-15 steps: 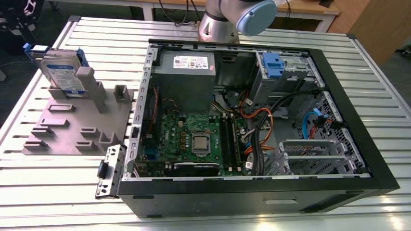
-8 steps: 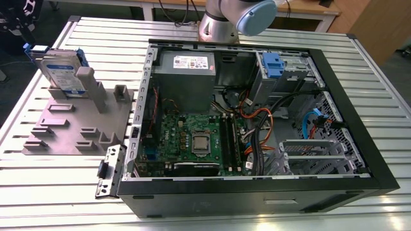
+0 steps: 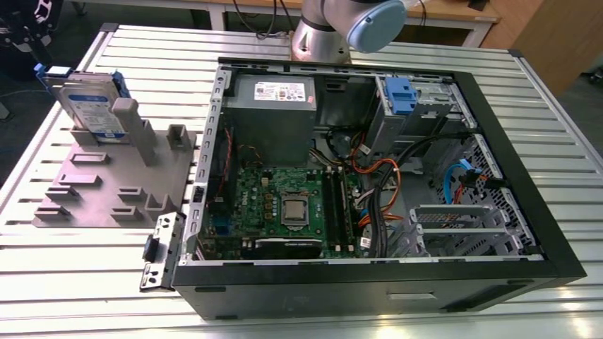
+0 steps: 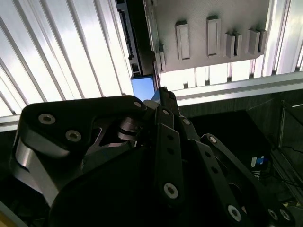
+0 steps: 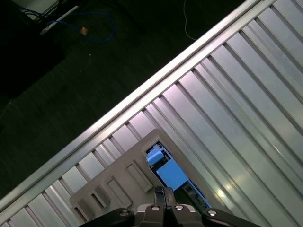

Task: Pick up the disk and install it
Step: 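Pick up the disk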

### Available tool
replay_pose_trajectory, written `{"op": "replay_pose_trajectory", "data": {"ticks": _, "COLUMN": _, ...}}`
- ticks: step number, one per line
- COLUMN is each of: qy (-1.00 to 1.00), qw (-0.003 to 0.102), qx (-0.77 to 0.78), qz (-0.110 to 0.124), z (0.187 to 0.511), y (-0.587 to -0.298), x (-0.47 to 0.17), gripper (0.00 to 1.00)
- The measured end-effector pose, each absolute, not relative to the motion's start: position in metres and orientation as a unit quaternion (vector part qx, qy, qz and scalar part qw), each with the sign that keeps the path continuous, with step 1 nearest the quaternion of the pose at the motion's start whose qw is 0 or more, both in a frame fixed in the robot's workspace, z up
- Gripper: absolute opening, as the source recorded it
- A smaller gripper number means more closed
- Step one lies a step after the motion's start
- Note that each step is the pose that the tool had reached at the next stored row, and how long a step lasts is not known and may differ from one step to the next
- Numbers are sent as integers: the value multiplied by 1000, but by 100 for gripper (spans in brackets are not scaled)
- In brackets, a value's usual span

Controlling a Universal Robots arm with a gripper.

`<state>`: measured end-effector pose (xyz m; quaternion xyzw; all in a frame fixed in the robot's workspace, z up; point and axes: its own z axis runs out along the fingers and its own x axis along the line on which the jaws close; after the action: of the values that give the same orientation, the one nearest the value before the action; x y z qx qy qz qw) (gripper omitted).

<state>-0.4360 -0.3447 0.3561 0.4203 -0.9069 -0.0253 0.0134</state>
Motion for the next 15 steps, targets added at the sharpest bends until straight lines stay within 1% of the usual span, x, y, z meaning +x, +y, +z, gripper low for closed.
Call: {"op": "replay_pose_trajectory", "data": {"ticks": 15, "qy": -886, "qw": 15, "qx": 463, "qz": -25, "z": 356, "y": -345, "x": -436, "gripper": 11}}
